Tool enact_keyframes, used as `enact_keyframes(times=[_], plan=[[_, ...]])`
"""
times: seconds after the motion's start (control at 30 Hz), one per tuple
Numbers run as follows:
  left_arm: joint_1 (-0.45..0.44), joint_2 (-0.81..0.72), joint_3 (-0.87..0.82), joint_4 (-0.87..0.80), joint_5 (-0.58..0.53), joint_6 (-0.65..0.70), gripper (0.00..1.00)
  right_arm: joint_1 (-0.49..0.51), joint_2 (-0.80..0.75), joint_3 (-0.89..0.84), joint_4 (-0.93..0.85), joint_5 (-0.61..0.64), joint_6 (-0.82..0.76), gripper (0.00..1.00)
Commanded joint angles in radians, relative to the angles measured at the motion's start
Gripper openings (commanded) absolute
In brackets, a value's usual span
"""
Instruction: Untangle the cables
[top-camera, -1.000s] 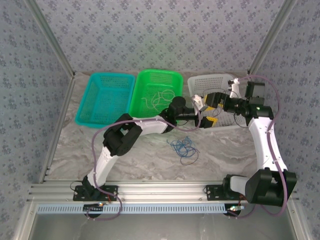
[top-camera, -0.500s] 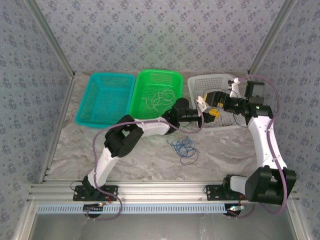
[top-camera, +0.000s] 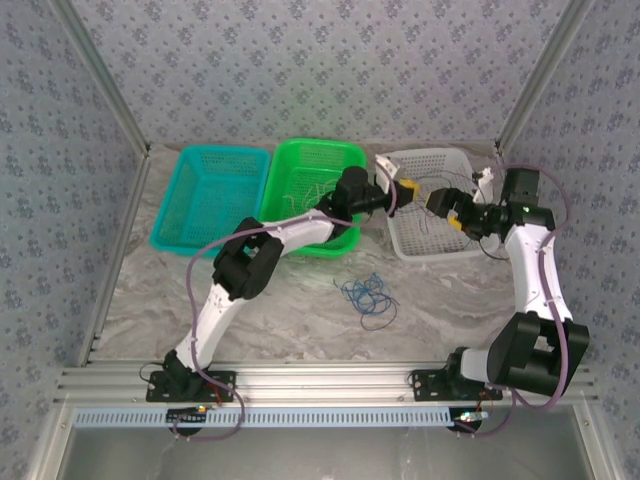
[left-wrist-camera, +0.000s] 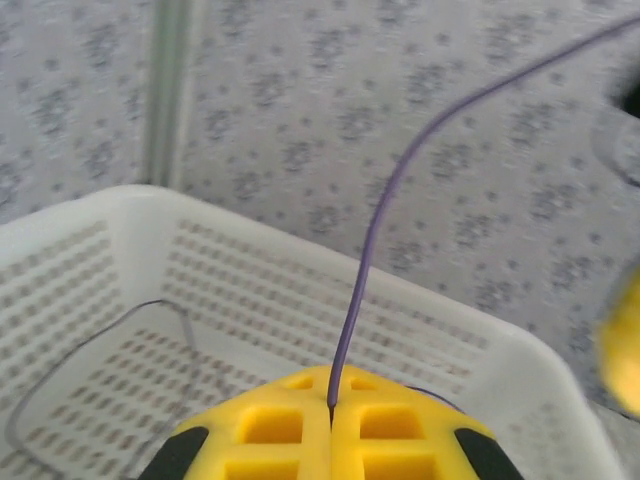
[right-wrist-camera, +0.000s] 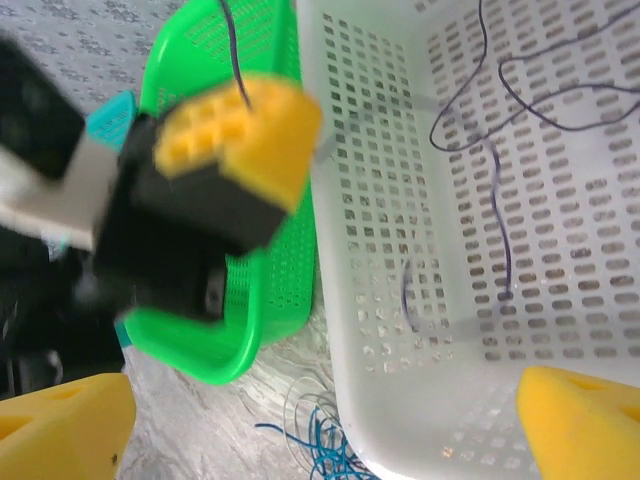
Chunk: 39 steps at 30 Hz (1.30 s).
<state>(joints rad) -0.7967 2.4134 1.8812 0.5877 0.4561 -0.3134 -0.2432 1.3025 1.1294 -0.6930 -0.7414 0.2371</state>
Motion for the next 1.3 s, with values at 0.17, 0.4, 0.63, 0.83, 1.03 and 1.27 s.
enact_keyframes(times=[0.17, 0.4, 0.63, 0.83, 1.03, 1.27], plan=[[0.046, 0.225, 0.422, -0.466, -0.033, -0.123, 0.00, -0.105, -0.016, -0.005, -0.045, -0.227, 0.015, 1.00], [0.071, 0.352, 0.638, -0.598, -0.076, -0.170, 0.00, -0.168, -0.052, -0.009, -0.001, -0.348, 0.077, 1.00], [0.080, 0.409, 0.769, -0.729, -0.115, -0.173, 0.00, -0.219, -0.114, 0.016, 0.040, -0.379, 0.158, 1.00], [0.080, 0.409, 0.772, -0.749, -0.136, -0.177, 0.00, -0.220, -0.129, 0.047, -0.020, -0.360, 0.126, 1.00], [0.079, 0.409, 0.779, -0.772, -0.150, -0.181, 0.00, -0.259, -0.131, 0.043, 0.005, -0.342, 0.164, 1.00], [0.094, 0.421, 0.794, -0.813, -0.154, -0.191, 0.00, -0.288, -0.170, 0.029, 0.076, -0.326, 0.226, 1.00]])
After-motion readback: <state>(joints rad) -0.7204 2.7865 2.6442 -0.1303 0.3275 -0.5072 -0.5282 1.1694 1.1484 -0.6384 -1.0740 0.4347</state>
